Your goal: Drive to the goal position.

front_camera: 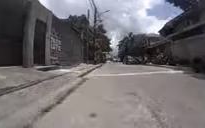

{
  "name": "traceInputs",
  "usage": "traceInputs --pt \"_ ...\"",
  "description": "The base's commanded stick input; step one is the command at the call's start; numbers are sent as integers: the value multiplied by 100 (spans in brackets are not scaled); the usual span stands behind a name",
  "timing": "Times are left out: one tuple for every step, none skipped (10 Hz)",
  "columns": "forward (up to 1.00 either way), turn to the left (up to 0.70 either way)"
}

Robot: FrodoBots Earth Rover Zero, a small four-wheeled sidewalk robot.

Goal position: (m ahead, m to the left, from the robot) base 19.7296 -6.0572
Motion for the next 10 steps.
traceInputs --pt "100 0" --pt "100 -2" --pt "100 -15" --pt "100 -40" --pt "100 -37" --pt "100 -22" --pt "100 -7" --pt "100 0" --pt "100 0" --pt "100 0"
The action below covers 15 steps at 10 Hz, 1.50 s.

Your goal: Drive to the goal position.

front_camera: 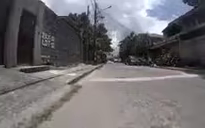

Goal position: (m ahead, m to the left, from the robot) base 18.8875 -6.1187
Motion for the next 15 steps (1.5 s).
traceInputs --pt "100 0" --pt "100 0" --pt "100 0" --pt "100 0" --pt "100 0" --pt "100 0" --pt "100 -1" --pt "100 -9" --pt "100 -14" --pt "100 -18" --pt "100 -26" --pt "100 -35" --pt "100 -39" --pt "100 -30" --pt "100 -14"
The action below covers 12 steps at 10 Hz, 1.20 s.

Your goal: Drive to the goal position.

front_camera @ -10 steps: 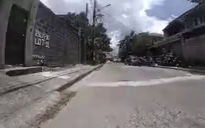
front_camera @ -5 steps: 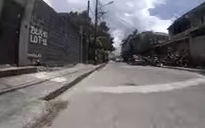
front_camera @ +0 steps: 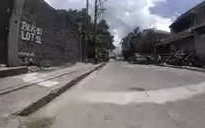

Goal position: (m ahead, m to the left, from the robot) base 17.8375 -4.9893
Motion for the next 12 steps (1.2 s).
traceInputs --pt "100 0" --pt "100 0" --pt "100 0" --pt "100 0" --pt "100 -10" --pt "100 -26" --pt "100 -34" --pt "100 -15" --pt "100 -3" --pt "100 0" --pt "100 0" --pt "100 0"
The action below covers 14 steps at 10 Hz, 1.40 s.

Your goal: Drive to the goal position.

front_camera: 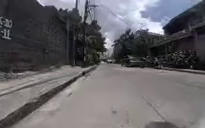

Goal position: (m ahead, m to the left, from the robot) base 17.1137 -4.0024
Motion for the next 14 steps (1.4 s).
traceInputs --pt "100 0" --pt "100 0" --pt "100 -1" --pt "100 -2" --pt "100 -1" --pt "100 0" --pt "100 0" --pt "100 0" --pt "100 0" --pt "100 0" --pt "100 0" --pt "100 0" --pt "100 0" --pt "100 0"
